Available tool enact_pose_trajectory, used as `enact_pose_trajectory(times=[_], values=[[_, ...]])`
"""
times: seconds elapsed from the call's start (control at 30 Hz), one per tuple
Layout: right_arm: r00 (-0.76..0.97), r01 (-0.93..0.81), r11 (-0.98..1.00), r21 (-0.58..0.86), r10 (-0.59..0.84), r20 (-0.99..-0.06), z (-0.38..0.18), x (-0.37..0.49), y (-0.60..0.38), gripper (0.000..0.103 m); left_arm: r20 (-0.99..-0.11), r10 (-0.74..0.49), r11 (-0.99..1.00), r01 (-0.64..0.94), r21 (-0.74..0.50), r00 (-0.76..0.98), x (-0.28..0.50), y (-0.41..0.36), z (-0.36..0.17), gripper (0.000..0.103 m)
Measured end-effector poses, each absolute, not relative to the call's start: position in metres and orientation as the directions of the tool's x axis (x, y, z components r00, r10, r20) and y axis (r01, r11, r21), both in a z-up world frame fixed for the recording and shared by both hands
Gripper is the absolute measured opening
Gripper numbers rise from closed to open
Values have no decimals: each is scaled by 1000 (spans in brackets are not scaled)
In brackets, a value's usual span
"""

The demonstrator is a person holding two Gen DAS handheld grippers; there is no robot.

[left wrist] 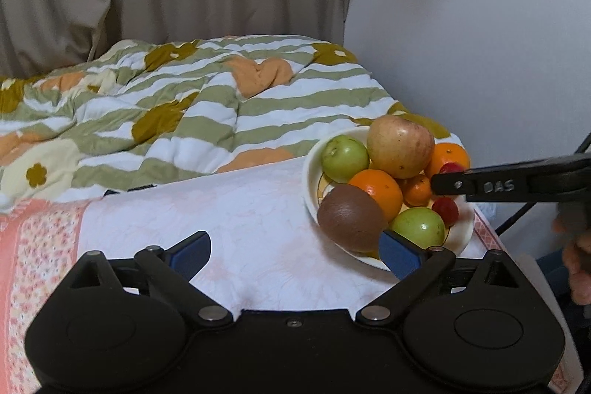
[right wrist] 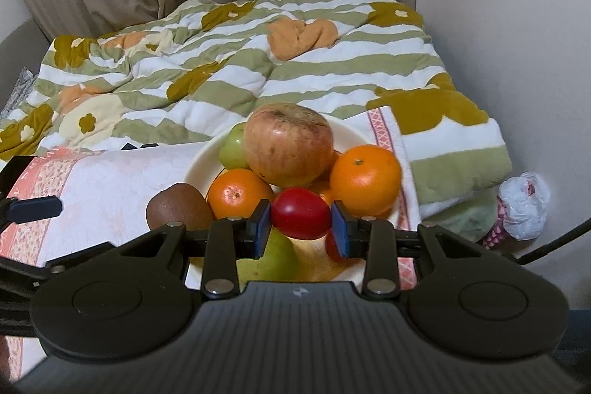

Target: Organize fruits

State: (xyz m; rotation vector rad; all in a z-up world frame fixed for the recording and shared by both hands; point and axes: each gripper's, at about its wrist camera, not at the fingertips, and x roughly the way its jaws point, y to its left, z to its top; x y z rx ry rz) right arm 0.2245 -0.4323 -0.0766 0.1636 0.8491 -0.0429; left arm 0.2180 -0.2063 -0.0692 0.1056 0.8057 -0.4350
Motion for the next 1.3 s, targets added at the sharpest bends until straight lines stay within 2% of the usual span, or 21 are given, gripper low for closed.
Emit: enact_pose_trajectory(times=[0.43, 0.5, 0.57, 0.63, 0.87, 1.3], values=[[653, 127, 984, 125, 12, -757, -99, 236, -420, 51, -722, -326, 909, 413, -61, 610, 218, -188, -72, 100], [658, 122, 986, 118, 9, -753, -99, 235, -419, 62, -721, -322, 910, 410, -58, 614, 216, -188, -72, 100], [663, 117, 988, 101, -2, -749, -97, 233, -416, 92, -719, -320, 912, 405, -59, 617, 215, -187, -71, 100], [678, 119, 990, 81, -22, -734, -94, 229, -412, 103, -719, -319, 914, 400, -62, 617, 212, -186, -71, 100], [693, 102, 992, 79, -14, -721, -77, 209, -406, 103, -703, -306, 926, 373, -63, 642, 193, -180, -58, 100], [784, 15, 997, 79, 37, -619, -2, 113, -370, 103, -599, -230, 966, 253, -46, 767, 104, -140, -1, 100]])
